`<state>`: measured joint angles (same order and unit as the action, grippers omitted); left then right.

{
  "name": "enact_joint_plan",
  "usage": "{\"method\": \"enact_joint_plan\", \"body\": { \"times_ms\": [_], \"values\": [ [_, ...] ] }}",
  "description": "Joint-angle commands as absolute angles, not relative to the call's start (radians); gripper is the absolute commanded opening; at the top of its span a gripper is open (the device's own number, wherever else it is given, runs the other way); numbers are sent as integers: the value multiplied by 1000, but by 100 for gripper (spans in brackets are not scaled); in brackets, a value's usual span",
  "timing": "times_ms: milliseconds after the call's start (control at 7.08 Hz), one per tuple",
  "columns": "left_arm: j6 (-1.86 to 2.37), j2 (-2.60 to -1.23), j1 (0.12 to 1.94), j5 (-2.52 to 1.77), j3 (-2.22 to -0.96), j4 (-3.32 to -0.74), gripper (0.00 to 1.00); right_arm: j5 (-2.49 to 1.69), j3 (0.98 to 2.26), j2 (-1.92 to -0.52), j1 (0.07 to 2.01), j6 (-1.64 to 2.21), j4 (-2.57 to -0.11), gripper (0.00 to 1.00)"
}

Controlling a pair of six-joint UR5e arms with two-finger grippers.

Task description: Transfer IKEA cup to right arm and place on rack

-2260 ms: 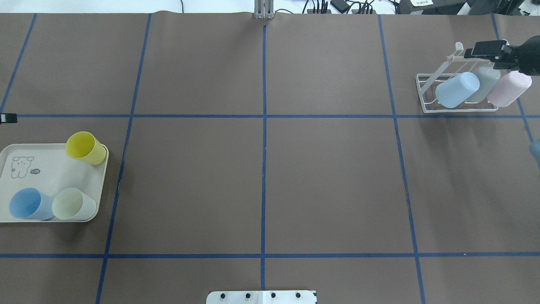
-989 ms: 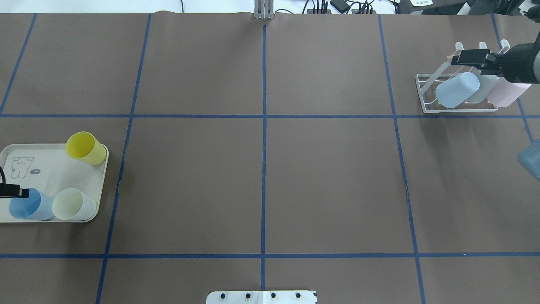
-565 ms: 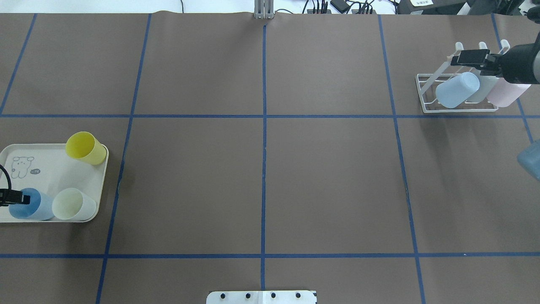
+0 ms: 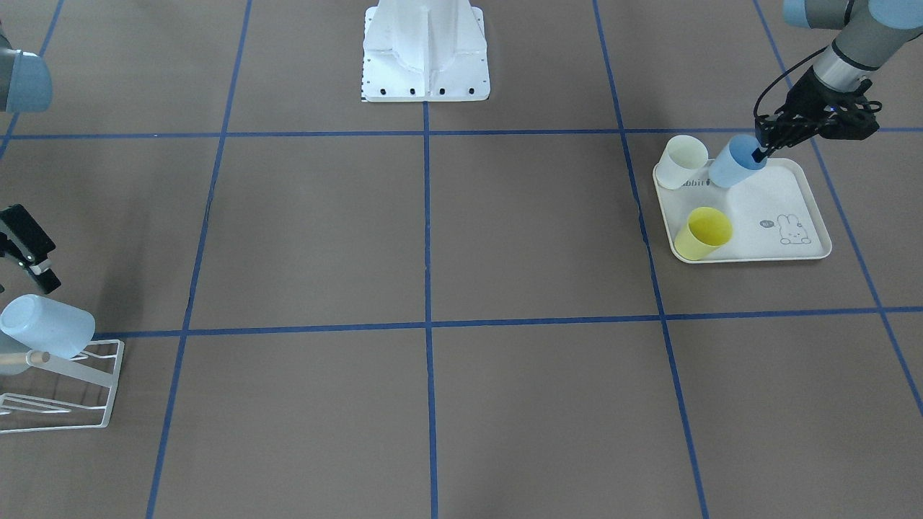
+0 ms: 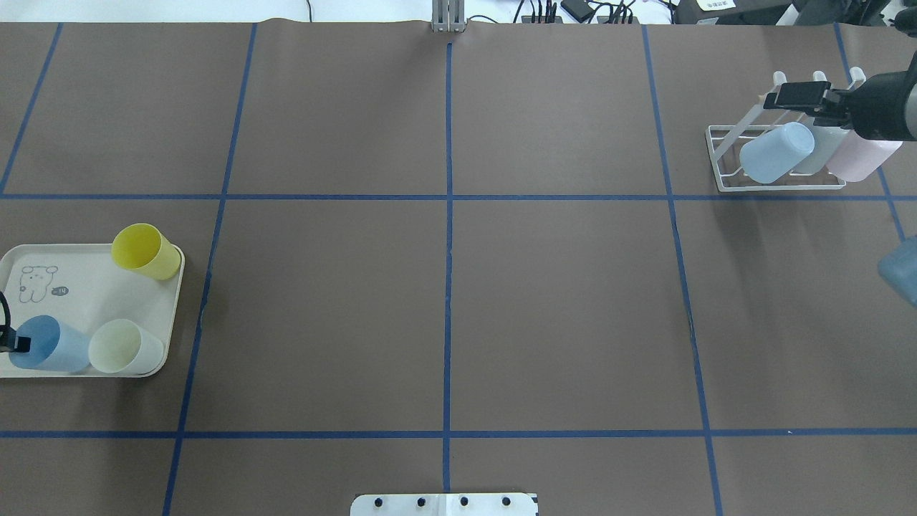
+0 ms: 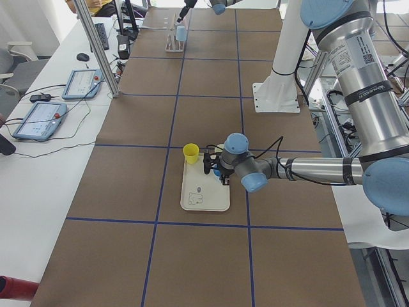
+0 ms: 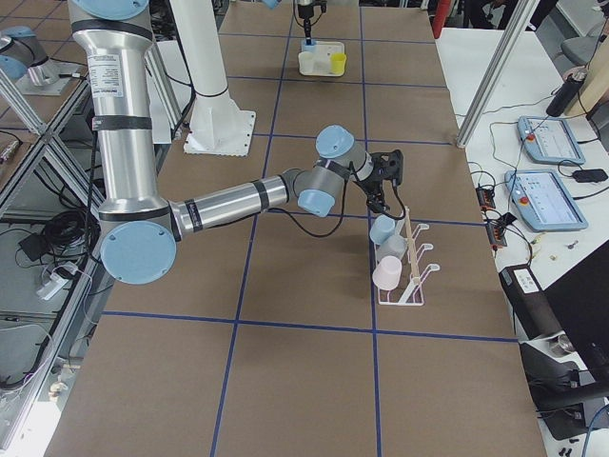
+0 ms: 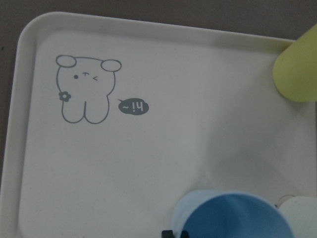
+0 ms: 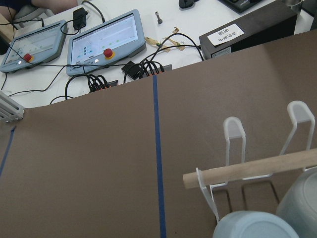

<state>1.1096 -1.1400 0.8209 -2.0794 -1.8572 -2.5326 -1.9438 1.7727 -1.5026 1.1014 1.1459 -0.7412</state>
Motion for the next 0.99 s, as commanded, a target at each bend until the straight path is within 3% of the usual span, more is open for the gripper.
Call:
{"method": "enact_joint_plan", "body": {
  "times_ms": [0,141,565,848],
  "values": [
    [1101,-1057,912,-2083,-1987,-2527,0,-1947,1778,-1502,1101,1146,-742,100],
    [1100,-1077,970,-2103,-2011,-2490,0,-1947,1785,-1500,1100,1150,-750,100],
    [1133,-1306,1077,-2106,-2011,-2476,0,-1950,1805,-1412,1050,1332,-753,100],
    [1423,-1522,1072,-2108,-1997,-2474,0,-1956,1836,-1355,1000,1496,-752,100]
  ]
}}
